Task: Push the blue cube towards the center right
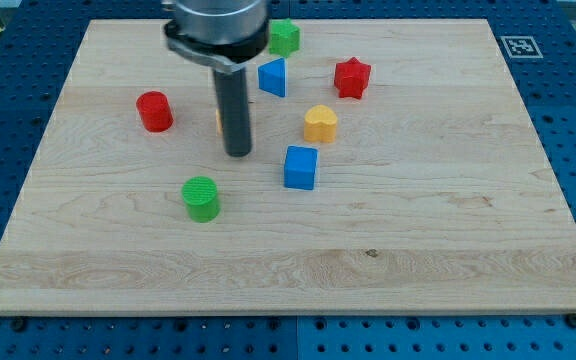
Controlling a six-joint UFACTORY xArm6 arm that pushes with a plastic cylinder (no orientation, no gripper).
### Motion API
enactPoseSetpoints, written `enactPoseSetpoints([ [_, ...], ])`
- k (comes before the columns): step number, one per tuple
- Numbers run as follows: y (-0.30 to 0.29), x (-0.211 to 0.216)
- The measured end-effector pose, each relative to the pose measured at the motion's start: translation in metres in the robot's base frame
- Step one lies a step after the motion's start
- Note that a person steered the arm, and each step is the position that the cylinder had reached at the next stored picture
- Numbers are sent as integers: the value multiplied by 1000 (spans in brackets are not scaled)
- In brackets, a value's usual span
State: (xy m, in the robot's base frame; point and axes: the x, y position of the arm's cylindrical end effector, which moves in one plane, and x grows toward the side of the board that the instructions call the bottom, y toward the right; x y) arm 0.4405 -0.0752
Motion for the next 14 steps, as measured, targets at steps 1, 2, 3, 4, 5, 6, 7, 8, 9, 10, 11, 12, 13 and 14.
enactPoseSetpoints([
  [1,5,26],
  [2,10,31],
  [3,11,30],
  [4,29,29],
  [5,59,21],
  [6,89,22],
  [7,92,39],
  [8,95,58],
  [9,111,60],
  [10,131,60],
  [11,151,60],
  [12,175,60],
  [13,194,60],
  [14,201,60],
])
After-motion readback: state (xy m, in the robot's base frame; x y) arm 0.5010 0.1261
